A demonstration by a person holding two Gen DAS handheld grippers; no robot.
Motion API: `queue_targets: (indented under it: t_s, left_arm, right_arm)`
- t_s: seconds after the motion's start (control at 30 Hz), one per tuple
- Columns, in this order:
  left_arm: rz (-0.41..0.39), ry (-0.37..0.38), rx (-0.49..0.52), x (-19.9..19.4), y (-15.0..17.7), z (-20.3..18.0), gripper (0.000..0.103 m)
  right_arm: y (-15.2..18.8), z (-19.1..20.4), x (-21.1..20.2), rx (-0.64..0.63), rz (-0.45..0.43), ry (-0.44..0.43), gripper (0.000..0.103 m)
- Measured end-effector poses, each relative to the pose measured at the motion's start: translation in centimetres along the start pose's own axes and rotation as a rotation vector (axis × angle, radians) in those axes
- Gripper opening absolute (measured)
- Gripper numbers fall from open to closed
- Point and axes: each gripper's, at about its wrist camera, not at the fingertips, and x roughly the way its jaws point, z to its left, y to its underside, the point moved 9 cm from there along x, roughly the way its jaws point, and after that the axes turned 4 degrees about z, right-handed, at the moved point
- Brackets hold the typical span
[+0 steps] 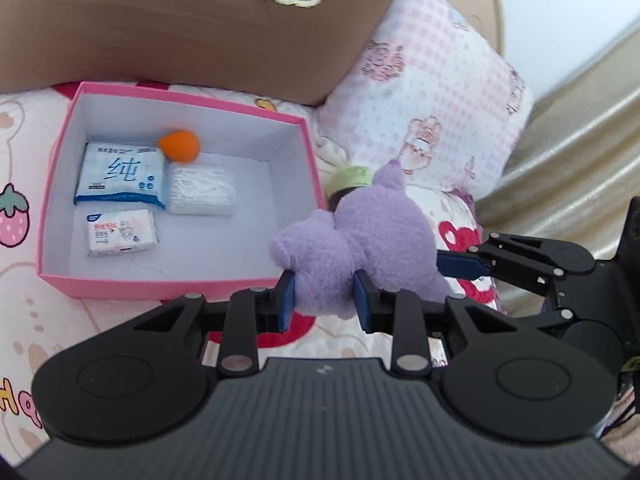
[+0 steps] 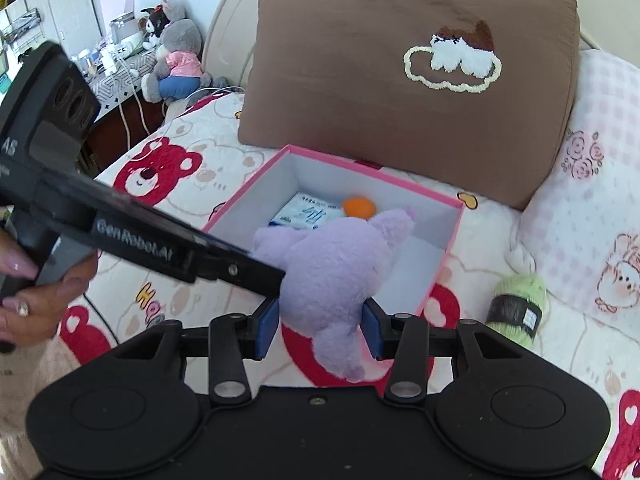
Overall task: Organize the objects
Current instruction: 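Carry the plush toy with the left gripper over the pink box, then lower the plush toy into the pink box beside the floss-pick box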
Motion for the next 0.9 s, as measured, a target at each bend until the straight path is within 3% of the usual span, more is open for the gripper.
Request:
queue_targets:
  t_s: [0.37, 0.6, 0.9]
  left_arm:
    - [-0.031, -0.065, -0.145, 4.8, -2.8, 5.9, 0.028]
    - [-0.045, -0.106, -0.146, 6.8, -3.2, 9.6, 0.029]
    - [0.029, -0.141, -0.16, 10.0, -2.8, 13.0, 0.029]
  right_arm:
    - [-3.3, -1.5, 7.1, -0.031, 0.014, 0.031, 0.049]
    - [-3.2, -1.8, 11.4, 0.019, 0.064, -0.005, 0.049]
    - [-2.0, -2.6, 16.5, 0.097, 0.145, -0.029, 0.046]
